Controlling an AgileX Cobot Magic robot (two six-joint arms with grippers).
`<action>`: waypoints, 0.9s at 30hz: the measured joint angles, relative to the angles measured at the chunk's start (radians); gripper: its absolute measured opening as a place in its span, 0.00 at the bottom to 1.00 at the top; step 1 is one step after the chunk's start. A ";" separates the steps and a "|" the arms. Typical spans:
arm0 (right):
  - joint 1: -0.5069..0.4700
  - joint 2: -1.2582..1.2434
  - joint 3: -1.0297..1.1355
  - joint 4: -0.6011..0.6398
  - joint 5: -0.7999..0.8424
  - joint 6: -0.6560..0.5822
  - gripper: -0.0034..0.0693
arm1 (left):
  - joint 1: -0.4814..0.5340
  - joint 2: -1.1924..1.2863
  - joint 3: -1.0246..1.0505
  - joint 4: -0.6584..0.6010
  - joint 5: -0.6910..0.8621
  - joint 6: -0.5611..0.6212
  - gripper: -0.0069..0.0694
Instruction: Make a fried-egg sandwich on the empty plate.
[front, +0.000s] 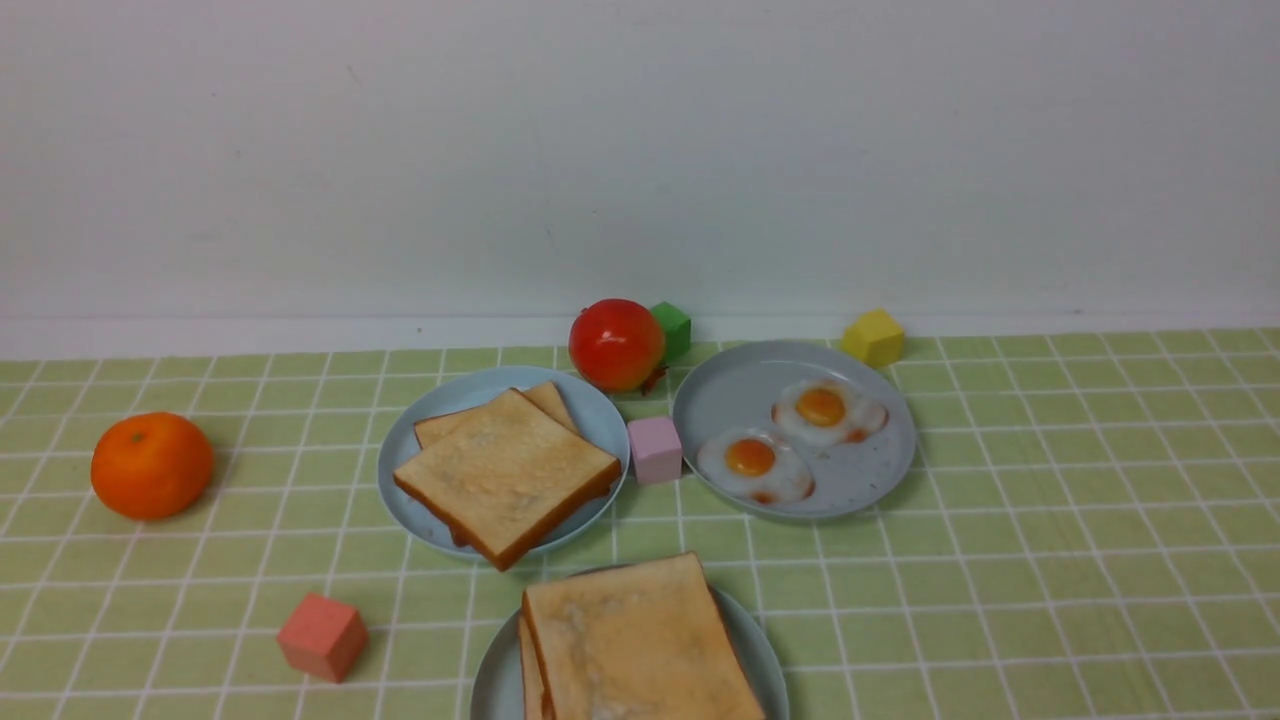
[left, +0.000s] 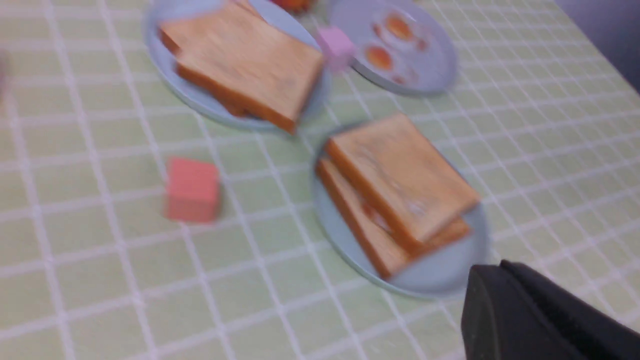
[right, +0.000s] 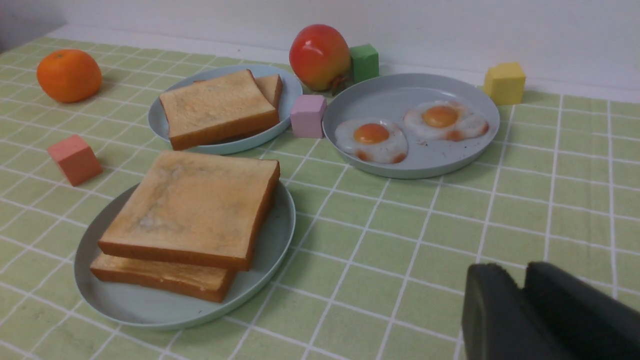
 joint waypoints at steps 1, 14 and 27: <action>0.000 0.000 0.000 0.000 0.000 0.000 0.21 | 0.000 -0.021 0.023 0.044 -0.039 0.000 0.07; 0.000 0.000 0.000 0.000 0.000 0.000 0.23 | 0.167 -0.135 0.261 0.065 -0.382 0.057 0.07; 0.000 0.000 0.000 0.000 0.000 0.000 0.26 | 0.502 -0.186 0.514 -0.047 -0.396 0.211 0.07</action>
